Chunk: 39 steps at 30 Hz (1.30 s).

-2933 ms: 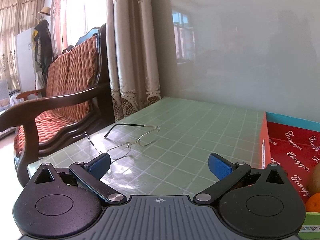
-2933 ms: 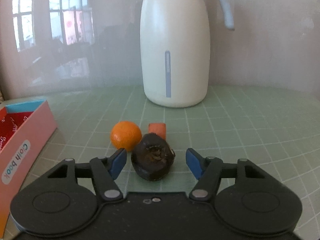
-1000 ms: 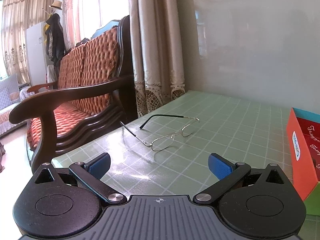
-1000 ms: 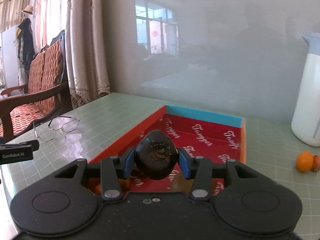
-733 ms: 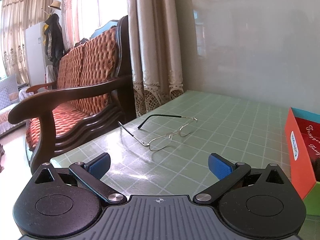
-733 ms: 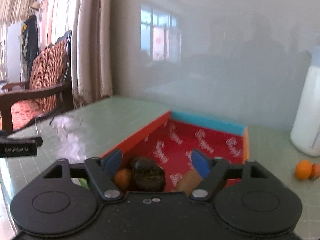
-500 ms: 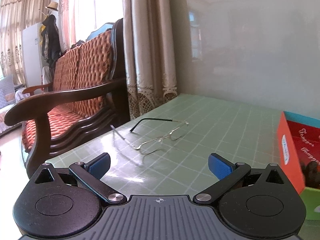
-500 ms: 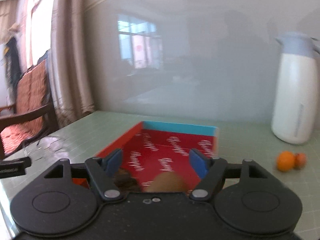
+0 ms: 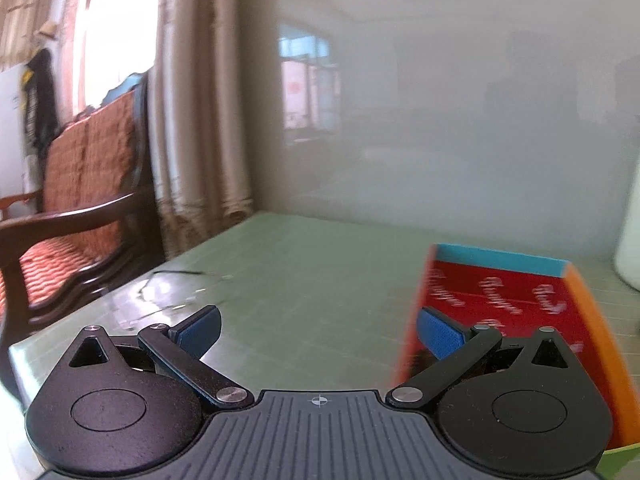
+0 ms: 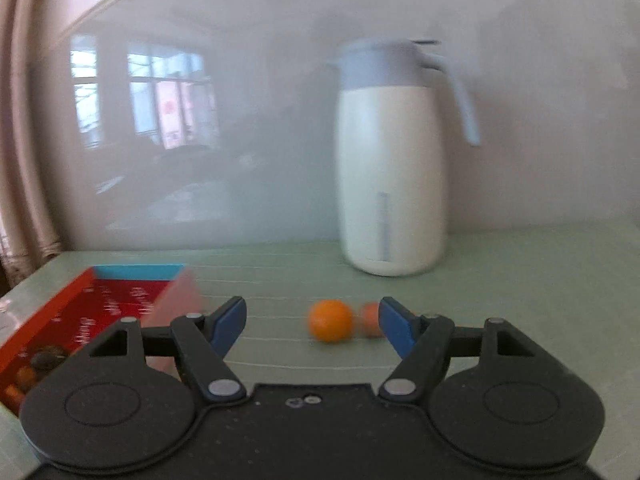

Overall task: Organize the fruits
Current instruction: 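Move the left gripper to the small orange and grasp it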

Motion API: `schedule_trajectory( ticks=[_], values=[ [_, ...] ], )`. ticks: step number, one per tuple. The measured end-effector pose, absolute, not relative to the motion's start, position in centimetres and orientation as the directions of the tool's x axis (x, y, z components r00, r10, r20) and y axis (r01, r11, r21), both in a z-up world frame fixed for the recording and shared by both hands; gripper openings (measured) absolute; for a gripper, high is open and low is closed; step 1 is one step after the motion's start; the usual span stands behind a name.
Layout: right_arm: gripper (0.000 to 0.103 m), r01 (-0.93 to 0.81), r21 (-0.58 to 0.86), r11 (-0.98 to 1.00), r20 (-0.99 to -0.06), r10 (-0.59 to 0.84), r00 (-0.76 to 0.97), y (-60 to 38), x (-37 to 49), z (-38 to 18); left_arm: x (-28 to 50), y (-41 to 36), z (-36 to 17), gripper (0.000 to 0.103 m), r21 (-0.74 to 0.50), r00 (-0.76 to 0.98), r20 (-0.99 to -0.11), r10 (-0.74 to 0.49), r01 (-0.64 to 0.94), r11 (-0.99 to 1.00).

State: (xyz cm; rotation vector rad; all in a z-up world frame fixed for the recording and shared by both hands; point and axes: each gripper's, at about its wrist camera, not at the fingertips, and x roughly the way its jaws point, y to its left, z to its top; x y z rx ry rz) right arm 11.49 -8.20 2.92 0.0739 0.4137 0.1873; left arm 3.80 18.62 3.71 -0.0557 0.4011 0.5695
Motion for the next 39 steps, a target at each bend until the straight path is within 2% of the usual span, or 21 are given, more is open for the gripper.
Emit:
schedule_trajectory(
  ticks=[6, 13, 22, 36, 39],
  values=[
    [0.072, -0.117, 0.092, 0.989, -0.43, 0.145, 0.891, -11.6, 11.8, 1.9, 6.0, 14.3, 4.1, 0.103, 0.041, 0.812, -0.383, 0.441, -0.462, 0.886],
    [0.073, -0.037, 0.097, 0.995, -0.413, 0.074, 0.908, -16.1, 11.0, 2.4, 9.3, 9.2, 4.8, 0.103, 0.024, 0.865, -0.377, 0.332, -0.349, 0.937],
    [0.073, 0.129, 0.121, 0.984, -0.409, -0.069, 0.91, -23.6, 10.1, 1.9, 13.0, 1.1, 4.4, 0.103, 0.099, 0.902, -0.366, 0.229, -0.206, 0.973],
    [0.073, 0.331, 0.167, 0.929, -0.417, -0.237, 0.877, -33.0, 11.2, 1.4, 18.3, -5.4, 1.6, 0.102, 0.134, 0.876, -0.458, 0.152, -0.101, 0.986],
    [0.073, 0.365, 0.158, 0.917, -0.422, -0.272, 0.865, -34.3, 11.6, 1.1, 18.9, -5.9, 1.2, 0.099, 0.125, 0.87, -0.475, 0.133, -0.083, 0.989]
  ],
)
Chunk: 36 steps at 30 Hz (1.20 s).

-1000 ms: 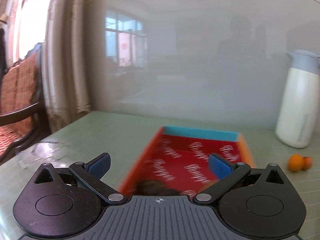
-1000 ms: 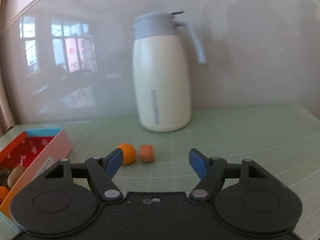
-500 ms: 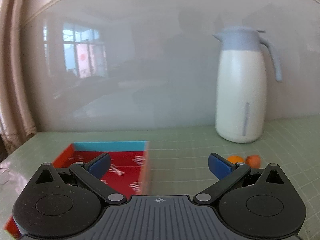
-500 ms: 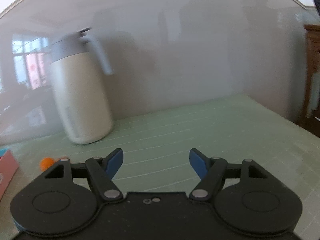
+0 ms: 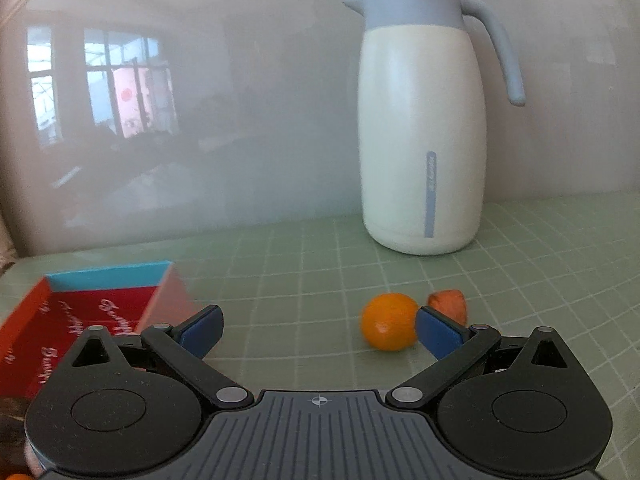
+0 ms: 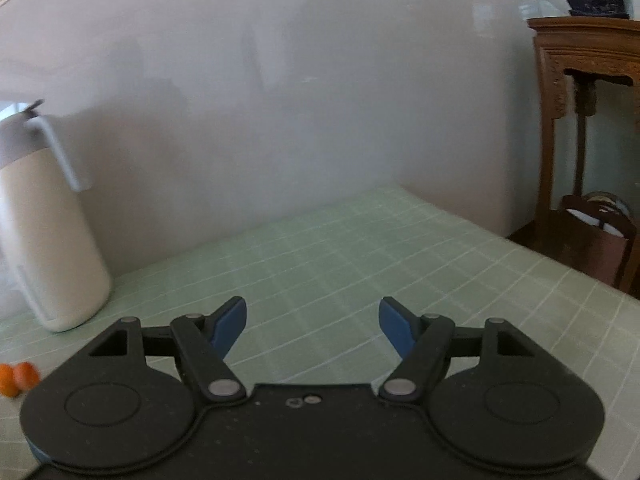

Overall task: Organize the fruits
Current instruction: 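Move the left gripper to the small orange and grasp it, then carry the orange with the left gripper into the red box and open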

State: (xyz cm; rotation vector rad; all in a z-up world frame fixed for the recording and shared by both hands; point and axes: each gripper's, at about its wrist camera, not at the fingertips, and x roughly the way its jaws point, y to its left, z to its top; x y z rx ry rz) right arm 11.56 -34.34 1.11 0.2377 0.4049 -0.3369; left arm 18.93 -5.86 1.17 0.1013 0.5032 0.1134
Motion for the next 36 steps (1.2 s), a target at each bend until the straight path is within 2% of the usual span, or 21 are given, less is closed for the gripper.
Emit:
schedule_trajectory(
  ticks=[1, 3, 14, 15, 16, 18, 19, 36],
  values=[
    [0.073, 0.374, 0.156, 0.914, -0.424, -0.28, 0.861, -34.7, 11.6, 1.0, 19.2, -6.1, 1.0, 0.094, 0.127, 0.867, -0.481, 0.128, -0.076, 0.989],
    [0.073, 0.39, 0.159, 0.907, -0.431, -0.291, 0.854, -35.5, 11.4, 0.7, 19.8, -6.4, 0.6, 0.09, 0.119, 0.858, -0.501, 0.111, -0.059, 0.991],
    [0.073, 0.399, 0.149, 0.905, -0.454, -0.295, 0.84, -36.6, 12.1, 0.1, 22.3, -7.9, 0.1, 0.087, 0.122, 0.842, -0.529, 0.106, -0.049, 0.991],
    [0.073, 0.401, 0.148, 0.904, -0.456, -0.297, 0.839, -36.8, 12.1, 0.1, 22.6, -8.1, -0.1, 0.078, 0.128, 0.833, -0.543, 0.108, -0.045, 0.991],
    [0.073, 0.404, 0.148, 0.903, -0.458, -0.3, 0.837, -37.0, 12.1, 0.0, 22.8, -8.2, -0.2, 0.062, 0.133, 0.822, -0.56, 0.104, -0.034, 0.991],
    [0.073, 0.408, 0.151, 0.901, -0.457, -0.302, 0.836, -37.4, 12.0, 0.1, 23.0, -8.4, -0.2, 0.045, 0.108, 0.819, -0.569, 0.071, -0.012, 0.994],
    [0.073, 0.408, 0.15, 0.9, -0.456, -0.303, 0.837, -37.4, 12.0, 0.2, 22.9, -8.6, -0.2, 0.041, 0.11, 0.821, -0.567, 0.068, -0.006, 0.994],
    [0.073, 0.375, 0.169, 0.911, -0.462, -0.262, 0.847, -36.2, 11.9, 0.7, 18.9, -8.3, 1.7, 0.041, 0.131, 0.845, -0.533, 0.048, 0.026, 0.991]
  ],
)
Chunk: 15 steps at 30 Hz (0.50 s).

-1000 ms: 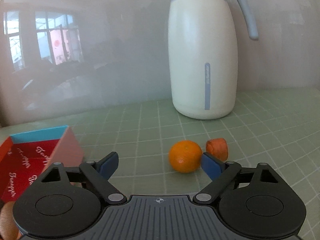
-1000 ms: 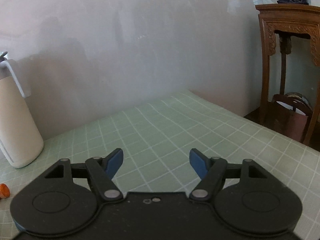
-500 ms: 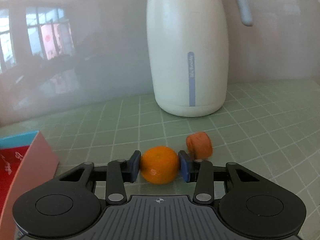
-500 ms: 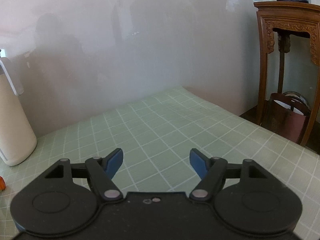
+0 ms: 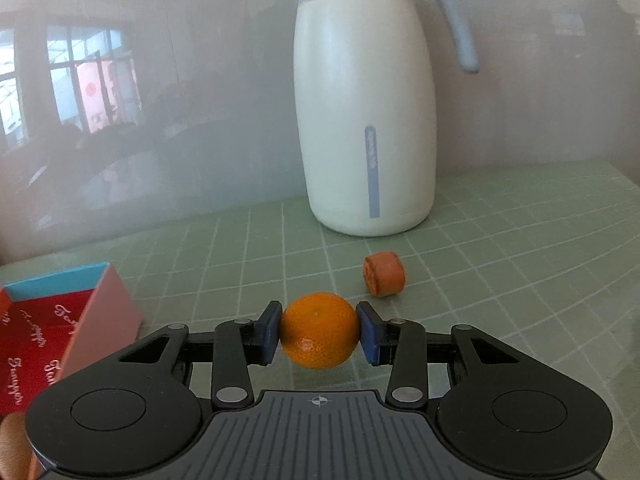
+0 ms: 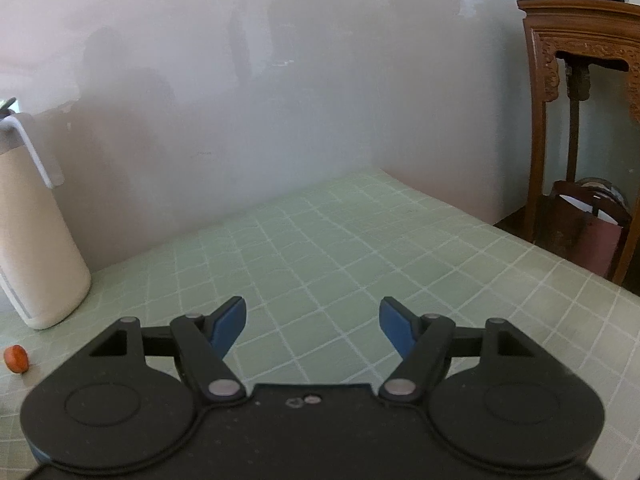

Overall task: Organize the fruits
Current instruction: 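Carry the orange with the left gripper into the red box and open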

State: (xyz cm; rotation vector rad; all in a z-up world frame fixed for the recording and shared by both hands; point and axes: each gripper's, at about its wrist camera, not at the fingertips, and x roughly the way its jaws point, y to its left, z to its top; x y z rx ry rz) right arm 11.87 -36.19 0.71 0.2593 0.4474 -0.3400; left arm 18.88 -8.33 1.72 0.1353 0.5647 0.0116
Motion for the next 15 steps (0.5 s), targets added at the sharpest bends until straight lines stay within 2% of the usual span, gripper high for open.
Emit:
schedule_trajectory(
  ticks=[9, 15],
  values=[
    [0.073, 0.327, 0.147, 0.933, -0.479, -0.222, 0.849, -33.8, 11.8, 0.4, 14.5, -6.8, 4.3, 0.041, 0.128, 0.878, -0.476, 0.039, 0.026, 0.991],
    [0.073, 0.299, 0.144, 0.943, -0.492, -0.194, 0.849, -32.1, 11.8, 0.4, 11.6, -3.9, 5.3, 0.041, 0.132, 0.892, -0.447, 0.073, -0.016, 0.991]
  ],
)
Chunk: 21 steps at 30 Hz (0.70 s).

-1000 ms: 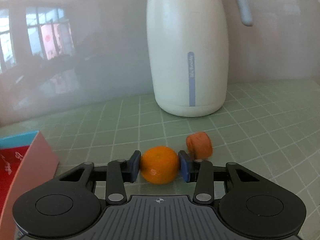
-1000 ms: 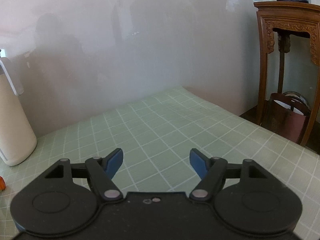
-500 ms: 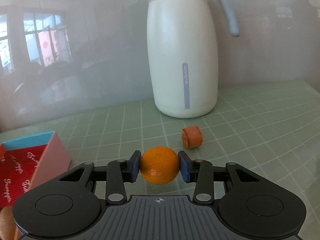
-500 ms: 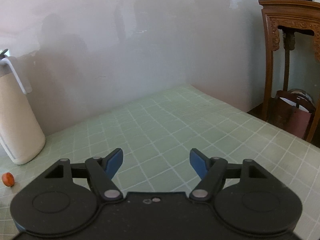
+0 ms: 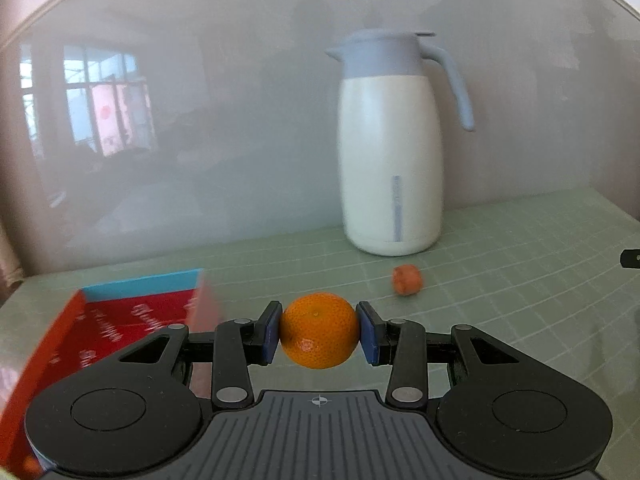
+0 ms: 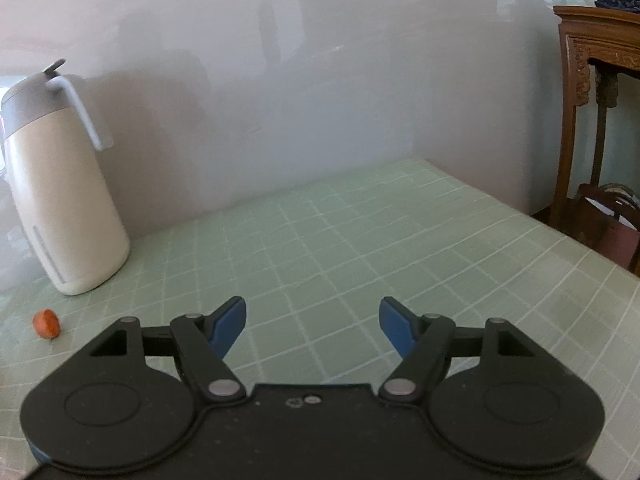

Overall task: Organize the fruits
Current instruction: 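Carry the orange with the left gripper into the red box and open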

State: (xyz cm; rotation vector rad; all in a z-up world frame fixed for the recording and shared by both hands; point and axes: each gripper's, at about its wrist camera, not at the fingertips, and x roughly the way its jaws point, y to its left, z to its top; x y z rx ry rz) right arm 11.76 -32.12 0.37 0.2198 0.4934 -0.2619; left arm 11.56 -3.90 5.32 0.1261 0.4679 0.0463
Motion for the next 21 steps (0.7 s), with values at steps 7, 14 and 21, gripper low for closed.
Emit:
schedule_trajectory(
  ticks=[7, 14, 21],
  values=[
    [0.073, 0.258, 0.149, 0.954, -0.506, -0.151, 0.849, -29.5, 12.2, 0.6, 8.9, 0.9, 5.8, 0.041, 0.117, 0.889, -0.438, 0.136, -0.094, 0.989],
    [0.073, 0.198, 0.139, 0.97, -0.499, -0.104, 0.86, -25.9, 13.0, 1.2, 6.9, 5.6, 5.9, 0.041, 0.12, 0.879, -0.432, 0.205, -0.169, 0.978],
    [0.073, 0.146, 0.117, 0.982, -0.498, -0.069, 0.864, -22.4, 13.4, 1.4, 6.1, 9.7, 5.4, 0.041, 0.111, 0.862, -0.437, 0.256, -0.23, 0.967]
  ],
)
